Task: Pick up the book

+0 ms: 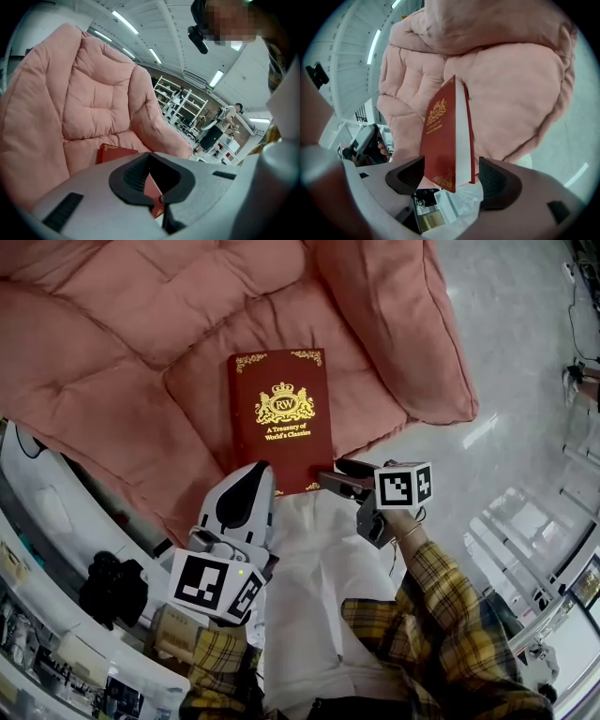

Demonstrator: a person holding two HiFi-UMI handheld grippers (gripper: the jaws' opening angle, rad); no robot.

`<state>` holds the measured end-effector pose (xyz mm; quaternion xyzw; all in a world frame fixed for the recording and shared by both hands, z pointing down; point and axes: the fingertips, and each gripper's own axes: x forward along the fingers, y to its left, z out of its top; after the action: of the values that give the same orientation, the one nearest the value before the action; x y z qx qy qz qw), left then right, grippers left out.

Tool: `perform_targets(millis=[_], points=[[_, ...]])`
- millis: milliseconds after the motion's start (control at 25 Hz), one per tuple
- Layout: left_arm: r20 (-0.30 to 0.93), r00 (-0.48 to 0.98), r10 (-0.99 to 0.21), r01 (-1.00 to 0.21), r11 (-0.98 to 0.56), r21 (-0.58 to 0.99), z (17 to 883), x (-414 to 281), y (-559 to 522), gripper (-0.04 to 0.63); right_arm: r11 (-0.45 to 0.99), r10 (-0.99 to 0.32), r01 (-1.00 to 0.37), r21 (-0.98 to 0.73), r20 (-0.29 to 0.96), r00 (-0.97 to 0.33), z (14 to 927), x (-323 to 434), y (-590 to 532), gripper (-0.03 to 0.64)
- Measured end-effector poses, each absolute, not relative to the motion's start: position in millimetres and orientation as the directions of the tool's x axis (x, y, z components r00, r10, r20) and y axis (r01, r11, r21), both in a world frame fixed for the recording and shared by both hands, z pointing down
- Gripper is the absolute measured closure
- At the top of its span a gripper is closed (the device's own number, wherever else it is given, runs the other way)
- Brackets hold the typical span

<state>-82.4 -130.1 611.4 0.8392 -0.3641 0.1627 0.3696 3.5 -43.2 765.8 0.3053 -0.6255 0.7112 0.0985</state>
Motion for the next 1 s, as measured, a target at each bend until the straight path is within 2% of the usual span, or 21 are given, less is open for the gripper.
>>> perform_targets(millis=[320,480,680,1000], points=[[0.538,0.690,-0.485,-0.724,-0.468,0.506,616.2,-85.0,-130.8,0.592,-0.301,-0.175,-0.413,-0.860,0.475,-0.862,793.7,-9.2,-27.5,0.273],[0.540,0.691,-0.481,-0.723,-0.466,0.510,619.5,-86.7,-130.6,0.591,-0.326,-0.182,-0.325,-0.888,0.397,-0.900,795.1,-15.9,-27.4,0.273],[0.540,0.686,-0.488,-0.728,-0.457,0.512,620.2,-90.5,-129.2,0.592,-0.298,-0.235,-0.184,-0.937,0.259,-0.937,777.5,-31.2,-41.8,0.275],[0.526,0.685,-0.504,-0.728,-0.450,0.517,614.5,-89.2,-130.8,0.592,-0.227,-0.289,-0.131,-0.965,0.195,-0.937,757.4,-37.3,-54.4,0.276]])
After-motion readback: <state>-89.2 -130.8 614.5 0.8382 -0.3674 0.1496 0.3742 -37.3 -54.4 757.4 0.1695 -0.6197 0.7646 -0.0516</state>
